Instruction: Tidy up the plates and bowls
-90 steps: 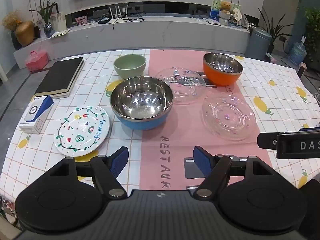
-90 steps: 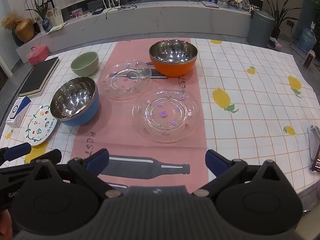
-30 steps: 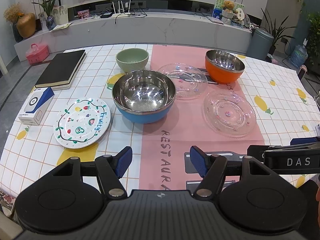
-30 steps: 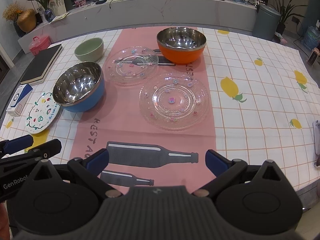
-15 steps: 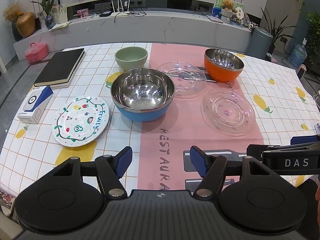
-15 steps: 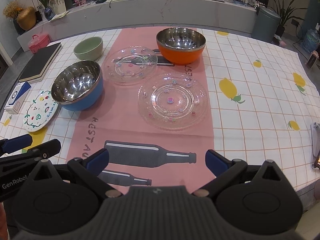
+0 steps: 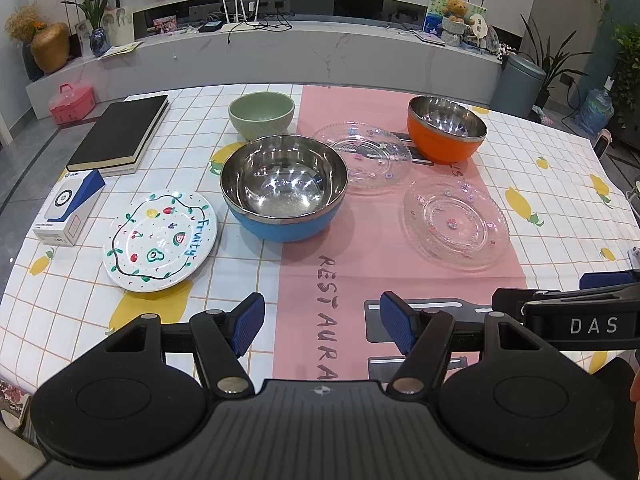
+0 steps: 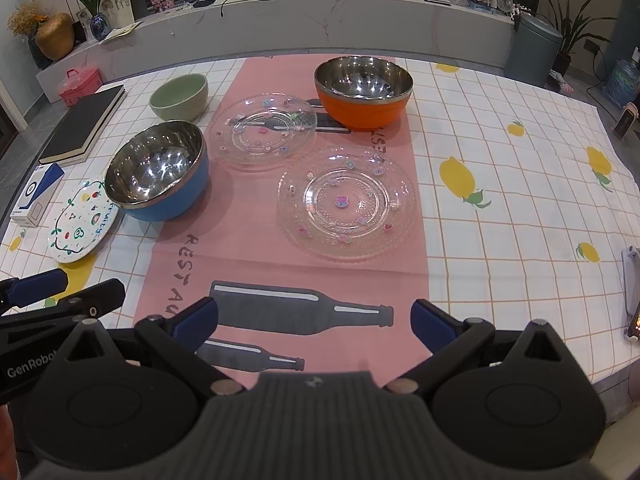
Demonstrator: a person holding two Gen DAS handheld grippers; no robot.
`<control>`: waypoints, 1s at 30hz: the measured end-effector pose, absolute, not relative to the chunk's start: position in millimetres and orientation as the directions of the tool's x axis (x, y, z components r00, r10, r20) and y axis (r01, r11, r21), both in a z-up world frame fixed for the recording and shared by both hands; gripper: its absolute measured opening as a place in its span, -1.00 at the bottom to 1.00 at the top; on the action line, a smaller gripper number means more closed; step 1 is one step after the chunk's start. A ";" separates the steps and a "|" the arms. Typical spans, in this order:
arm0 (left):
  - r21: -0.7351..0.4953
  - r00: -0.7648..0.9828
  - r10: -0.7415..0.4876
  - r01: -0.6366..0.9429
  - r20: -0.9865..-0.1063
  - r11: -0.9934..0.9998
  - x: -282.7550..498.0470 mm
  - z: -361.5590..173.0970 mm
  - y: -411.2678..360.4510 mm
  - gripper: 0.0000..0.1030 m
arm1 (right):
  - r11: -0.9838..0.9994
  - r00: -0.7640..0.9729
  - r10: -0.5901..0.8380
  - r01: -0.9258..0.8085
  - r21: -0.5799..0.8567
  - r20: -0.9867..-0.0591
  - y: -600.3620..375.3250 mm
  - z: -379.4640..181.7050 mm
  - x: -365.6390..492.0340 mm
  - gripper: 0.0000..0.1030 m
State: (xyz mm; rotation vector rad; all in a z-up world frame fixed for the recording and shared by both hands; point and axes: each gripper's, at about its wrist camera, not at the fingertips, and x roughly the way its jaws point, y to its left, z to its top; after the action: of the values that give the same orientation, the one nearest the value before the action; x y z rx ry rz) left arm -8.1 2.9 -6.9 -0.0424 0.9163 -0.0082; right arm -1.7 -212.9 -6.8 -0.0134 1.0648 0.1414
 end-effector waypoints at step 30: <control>-0.216 0.682 -0.018 -0.206 -0.731 0.954 43.4 8.5 89.9 -0.13 | 0.950 0.501 0.291 -0.253 0.184 -0.815 -148.0 -13.0 72.4 0.36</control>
State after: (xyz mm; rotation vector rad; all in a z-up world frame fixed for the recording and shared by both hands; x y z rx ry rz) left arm 43.4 89.9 8.5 -0.2925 0.8168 0.1072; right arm 72.4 -148.0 -13.0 0.0421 0.9936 0.3290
